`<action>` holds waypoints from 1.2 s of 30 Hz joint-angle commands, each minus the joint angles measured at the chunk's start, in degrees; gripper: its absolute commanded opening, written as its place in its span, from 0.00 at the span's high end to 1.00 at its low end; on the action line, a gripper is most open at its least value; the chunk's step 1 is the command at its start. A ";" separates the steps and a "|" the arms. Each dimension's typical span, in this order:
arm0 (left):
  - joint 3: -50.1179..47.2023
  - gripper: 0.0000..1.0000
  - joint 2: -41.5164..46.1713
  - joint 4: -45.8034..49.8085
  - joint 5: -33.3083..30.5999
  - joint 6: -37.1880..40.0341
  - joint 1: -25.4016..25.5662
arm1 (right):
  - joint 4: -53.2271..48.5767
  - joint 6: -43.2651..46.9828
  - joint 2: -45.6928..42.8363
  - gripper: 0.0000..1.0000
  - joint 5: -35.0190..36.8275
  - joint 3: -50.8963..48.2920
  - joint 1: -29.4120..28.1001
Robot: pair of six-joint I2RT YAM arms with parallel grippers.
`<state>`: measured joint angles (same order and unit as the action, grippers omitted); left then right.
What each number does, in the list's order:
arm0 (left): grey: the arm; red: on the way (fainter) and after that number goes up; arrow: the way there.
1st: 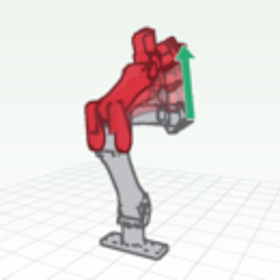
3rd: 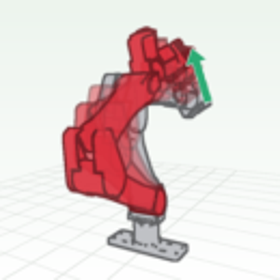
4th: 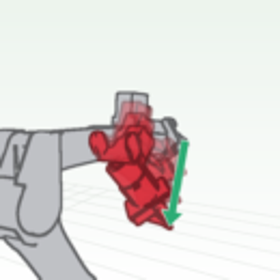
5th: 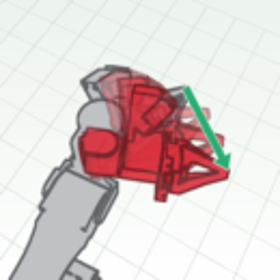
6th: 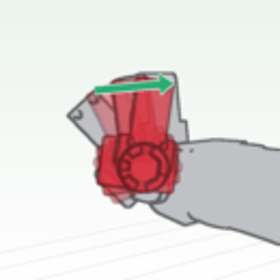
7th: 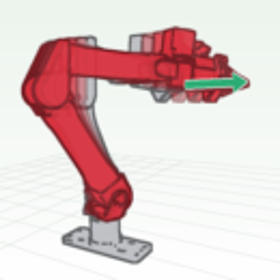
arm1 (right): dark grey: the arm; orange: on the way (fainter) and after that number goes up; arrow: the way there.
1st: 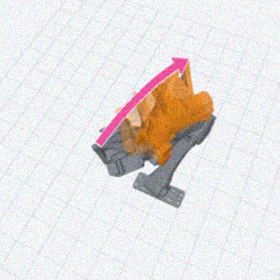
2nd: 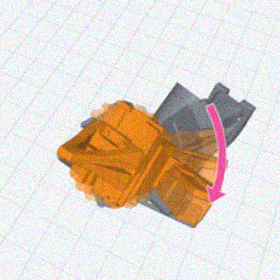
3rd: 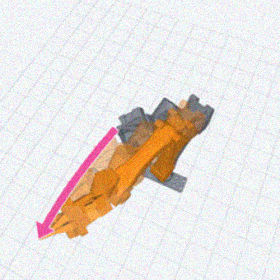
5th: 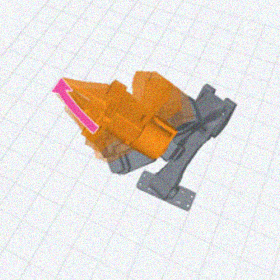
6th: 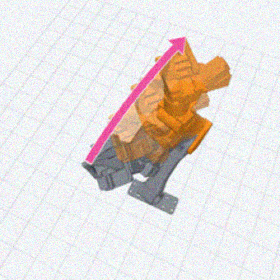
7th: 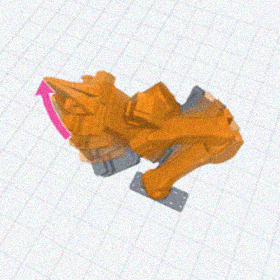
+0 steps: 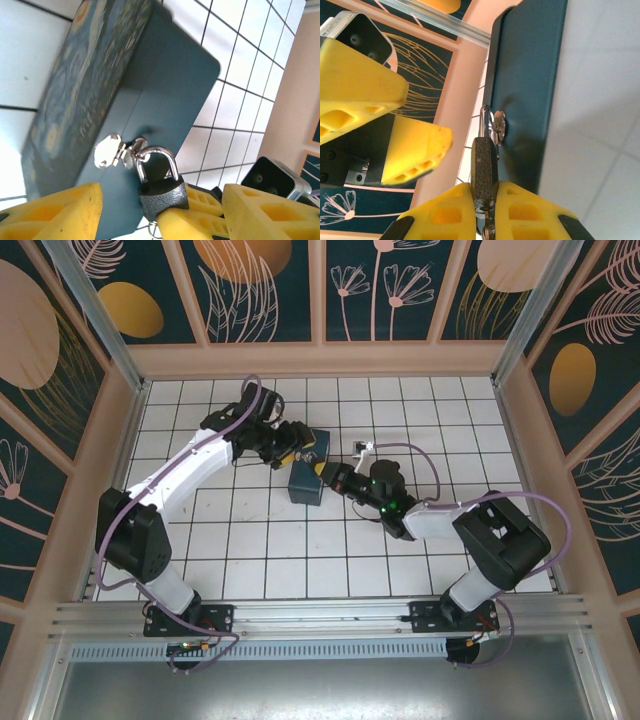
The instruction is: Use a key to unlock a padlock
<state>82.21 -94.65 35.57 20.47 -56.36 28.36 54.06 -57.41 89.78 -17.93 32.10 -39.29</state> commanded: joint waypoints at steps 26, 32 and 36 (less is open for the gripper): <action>4.18 0.39 -3.18 2.21 -8.26 18.28 -1.57 | -27.56 14.00 -4.09 1.00 -14.42 14.69 6.78; 6.10 0.41 -7.25 0.84 -12.81 21.73 -3.49 | -28.76 13.44 -4.02 1.00 -13.18 14.30 7.16; 4.82 0.46 -10.16 -3.01 -12.45 24.70 -3.49 | -27.28 5.55 -1.97 1.00 -13.29 14.65 7.30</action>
<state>87.22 -102.69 35.90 9.50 -34.92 24.80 22.11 -45.93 86.67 -30.98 45.56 -32.23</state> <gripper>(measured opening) 0.540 0.096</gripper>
